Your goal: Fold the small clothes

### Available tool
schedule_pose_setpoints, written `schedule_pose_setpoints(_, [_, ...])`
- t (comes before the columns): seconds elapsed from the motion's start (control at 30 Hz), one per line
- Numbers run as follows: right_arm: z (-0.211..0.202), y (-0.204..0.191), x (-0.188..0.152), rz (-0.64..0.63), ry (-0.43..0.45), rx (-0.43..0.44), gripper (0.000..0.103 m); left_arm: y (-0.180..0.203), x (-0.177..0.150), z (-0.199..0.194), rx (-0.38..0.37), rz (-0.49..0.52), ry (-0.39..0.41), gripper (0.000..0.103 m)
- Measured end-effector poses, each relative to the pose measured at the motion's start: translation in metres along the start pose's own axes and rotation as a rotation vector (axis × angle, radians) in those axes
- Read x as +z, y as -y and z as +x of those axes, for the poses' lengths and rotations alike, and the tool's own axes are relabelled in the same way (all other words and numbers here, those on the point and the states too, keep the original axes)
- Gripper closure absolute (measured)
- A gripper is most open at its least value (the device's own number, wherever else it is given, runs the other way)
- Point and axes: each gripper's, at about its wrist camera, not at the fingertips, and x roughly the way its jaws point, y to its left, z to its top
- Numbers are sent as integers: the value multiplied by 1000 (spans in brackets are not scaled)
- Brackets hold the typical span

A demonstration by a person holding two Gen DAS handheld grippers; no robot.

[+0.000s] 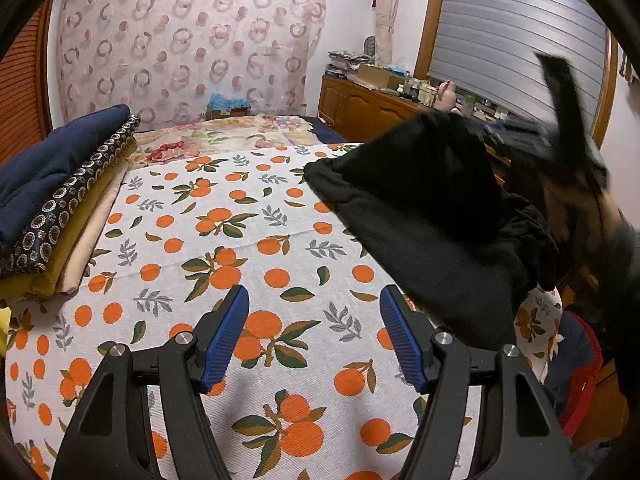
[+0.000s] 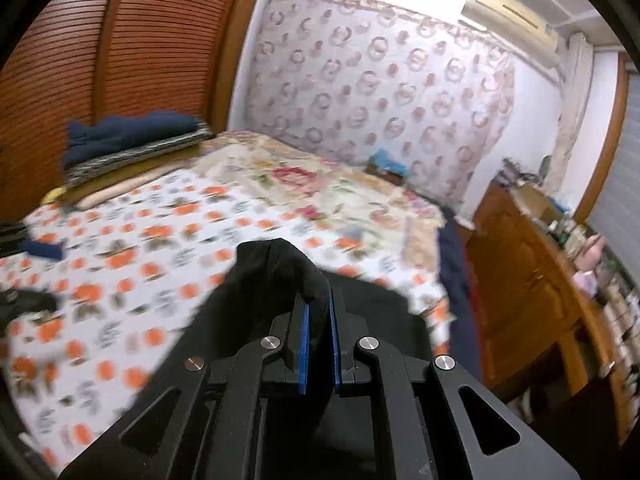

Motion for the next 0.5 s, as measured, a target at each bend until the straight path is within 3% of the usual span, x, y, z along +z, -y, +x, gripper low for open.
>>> schedule_pose_setpoints(0.13, [40, 27, 20, -27, -37, -111, 95, 3, -1, 2, -1, 4, -3, 34])
schedule_pose_setpoints(0.27, [97, 64, 20, 83, -181, -225, 92, 5, -3, 4, -3, 12, -11, 34])
schedule_pose_setpoints(0.33, [111, 84, 15, 184, -234, -246, 80, 5, -4, 6, -4, 13, -17, 34])
schedule_pose_setpoints(0.4, [106, 96, 12, 252, -221, -257, 61, 6, -5, 7, -7, 15, -19, 34])
schedule_pose_setpoints(0.5, [86, 97, 8, 259, -196, -225, 56, 9, -5, 9, -11, 15, -25, 34])
